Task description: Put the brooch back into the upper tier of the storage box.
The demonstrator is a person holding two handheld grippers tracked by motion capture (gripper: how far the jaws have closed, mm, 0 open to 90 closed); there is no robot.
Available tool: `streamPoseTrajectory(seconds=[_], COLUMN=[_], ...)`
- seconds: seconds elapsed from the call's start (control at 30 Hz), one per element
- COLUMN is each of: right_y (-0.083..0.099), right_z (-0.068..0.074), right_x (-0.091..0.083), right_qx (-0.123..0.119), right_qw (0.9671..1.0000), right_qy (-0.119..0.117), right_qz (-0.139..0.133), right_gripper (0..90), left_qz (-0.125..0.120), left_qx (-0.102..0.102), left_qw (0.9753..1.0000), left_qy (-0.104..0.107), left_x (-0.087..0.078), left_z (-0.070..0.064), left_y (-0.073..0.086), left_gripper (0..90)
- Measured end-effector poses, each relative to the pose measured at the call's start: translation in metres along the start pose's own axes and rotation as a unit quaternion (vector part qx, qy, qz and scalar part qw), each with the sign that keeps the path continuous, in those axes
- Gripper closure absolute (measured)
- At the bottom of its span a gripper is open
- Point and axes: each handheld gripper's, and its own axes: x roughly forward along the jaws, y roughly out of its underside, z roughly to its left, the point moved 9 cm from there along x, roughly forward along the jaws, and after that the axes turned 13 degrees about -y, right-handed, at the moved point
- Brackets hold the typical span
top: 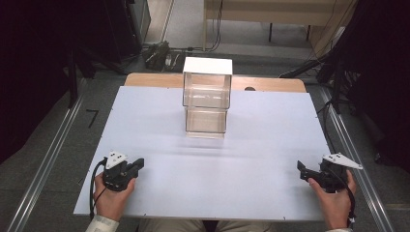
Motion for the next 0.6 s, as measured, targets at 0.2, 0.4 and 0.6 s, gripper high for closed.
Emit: streamPoseTrajectory(seconds=[0.2, 0.4, 0.6], right_y=[0.0, 0.0, 0.0], right_z=[0.0, 0.001, 0.002], right_x=[0.0, 0.001, 0.002], right_qx=[0.001, 0.0, -0.002], right_qw=[1.0, 1.0, 1.0], right_qy=[0.001, 0.0, -0.001], right_qz=[0.0, 0.003, 0.003], right_gripper=[7.5, 7.5, 7.5], left_qz=[-0.006, -0.013, -0.017], left_qx=[-0.007, -0.01, -0.009], left_qw=[0.9999, 0.9997, 0.9995], left_qy=[0.01, 0.02, 0.024], left_x=[-0.004, -0.008, -0.01], left_z=[-0.004, -0.008, -0.011], left_y=[-0.006, -0.012, -0.016], left_gripper=[90.0, 90.0, 90.0])
